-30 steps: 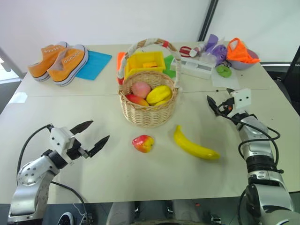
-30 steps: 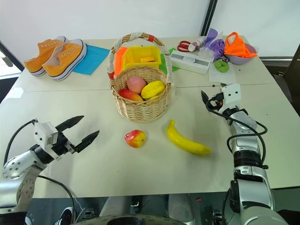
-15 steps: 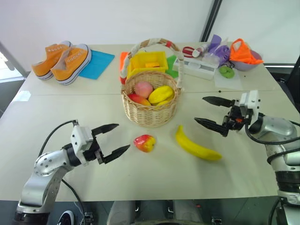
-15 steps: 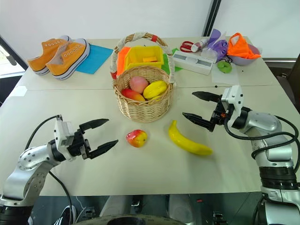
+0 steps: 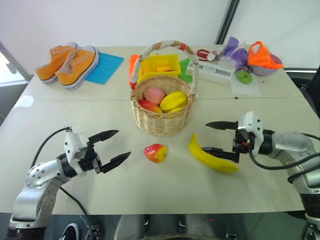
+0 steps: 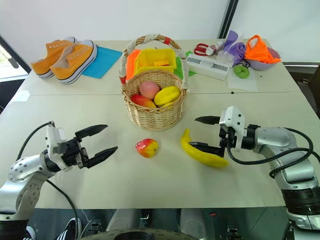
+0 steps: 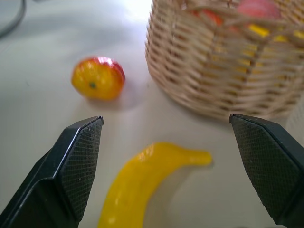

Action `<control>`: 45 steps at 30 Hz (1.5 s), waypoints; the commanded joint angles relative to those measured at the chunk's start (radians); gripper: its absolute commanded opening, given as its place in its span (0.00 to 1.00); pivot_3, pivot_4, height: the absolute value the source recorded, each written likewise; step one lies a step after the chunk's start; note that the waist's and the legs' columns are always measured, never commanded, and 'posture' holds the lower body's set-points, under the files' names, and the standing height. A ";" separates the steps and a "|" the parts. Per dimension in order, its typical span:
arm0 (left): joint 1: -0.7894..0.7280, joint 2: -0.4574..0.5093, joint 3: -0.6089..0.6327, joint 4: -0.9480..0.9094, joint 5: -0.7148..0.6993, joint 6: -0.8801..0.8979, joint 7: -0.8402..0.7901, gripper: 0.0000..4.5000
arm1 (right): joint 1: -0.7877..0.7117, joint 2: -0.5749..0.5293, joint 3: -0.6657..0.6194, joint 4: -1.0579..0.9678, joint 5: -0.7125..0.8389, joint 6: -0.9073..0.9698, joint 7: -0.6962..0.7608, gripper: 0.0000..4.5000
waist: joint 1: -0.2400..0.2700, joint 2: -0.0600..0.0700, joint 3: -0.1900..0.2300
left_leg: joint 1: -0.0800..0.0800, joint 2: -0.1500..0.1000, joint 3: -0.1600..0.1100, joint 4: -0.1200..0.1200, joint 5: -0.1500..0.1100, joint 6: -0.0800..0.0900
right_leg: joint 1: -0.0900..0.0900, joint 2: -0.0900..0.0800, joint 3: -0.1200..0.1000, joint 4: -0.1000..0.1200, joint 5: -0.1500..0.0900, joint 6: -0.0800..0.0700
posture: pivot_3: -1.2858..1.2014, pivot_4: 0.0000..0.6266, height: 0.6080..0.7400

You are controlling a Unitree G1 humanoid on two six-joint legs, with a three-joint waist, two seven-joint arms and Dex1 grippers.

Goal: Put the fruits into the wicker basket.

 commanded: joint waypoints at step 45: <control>-0.039 -0.117 0.062 0.063 -0.006 -0.082 0.087 1.00 | -0.646 0.323 0.321 0.258 -0.186 0.057 -0.222 0.23 | 0.002 -0.002 0.000 | 0.000 0.000 0.000 0.001 0.000 0.001 | 0.000 0.002 0.000 0.001 0.001 0.001 | 0.52 0.24 1.00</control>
